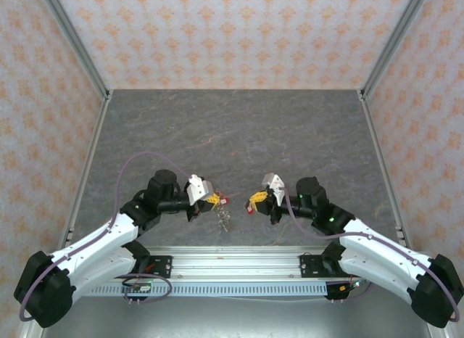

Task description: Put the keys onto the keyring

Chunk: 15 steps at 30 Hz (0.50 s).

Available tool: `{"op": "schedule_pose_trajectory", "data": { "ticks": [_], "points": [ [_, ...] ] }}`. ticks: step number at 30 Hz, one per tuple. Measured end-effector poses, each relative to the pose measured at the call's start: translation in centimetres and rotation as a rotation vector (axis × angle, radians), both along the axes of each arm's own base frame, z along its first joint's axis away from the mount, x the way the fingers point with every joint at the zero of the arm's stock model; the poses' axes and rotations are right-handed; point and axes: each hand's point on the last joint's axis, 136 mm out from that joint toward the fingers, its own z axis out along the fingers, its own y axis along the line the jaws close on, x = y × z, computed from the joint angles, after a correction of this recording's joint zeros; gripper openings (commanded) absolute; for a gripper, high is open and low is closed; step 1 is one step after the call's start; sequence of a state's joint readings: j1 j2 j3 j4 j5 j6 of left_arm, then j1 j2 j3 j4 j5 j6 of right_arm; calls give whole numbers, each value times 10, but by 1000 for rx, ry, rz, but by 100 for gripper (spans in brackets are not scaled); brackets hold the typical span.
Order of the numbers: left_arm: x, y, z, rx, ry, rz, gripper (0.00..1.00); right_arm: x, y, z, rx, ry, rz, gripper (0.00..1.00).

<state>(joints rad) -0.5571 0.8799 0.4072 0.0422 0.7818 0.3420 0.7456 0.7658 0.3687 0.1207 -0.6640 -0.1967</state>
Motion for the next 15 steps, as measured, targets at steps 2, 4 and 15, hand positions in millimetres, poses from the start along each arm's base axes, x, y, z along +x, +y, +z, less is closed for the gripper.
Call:
{"op": "schedule_pose_trajectory", "data": {
  "ticks": [2, 4, 15],
  "points": [
    [0, 0, 0, 0, 0, 0, 0, 0, 0, 1, 1, -9, 5, 0],
    [1, -4, -2, 3, 6, -14, 0, 1, 8, 3, -10, -32, 41, 0],
    [4, -13, -2, -1, 18, -39, 0, 11, 34, 22, -3, -119, 131, 0]
  ]
}}
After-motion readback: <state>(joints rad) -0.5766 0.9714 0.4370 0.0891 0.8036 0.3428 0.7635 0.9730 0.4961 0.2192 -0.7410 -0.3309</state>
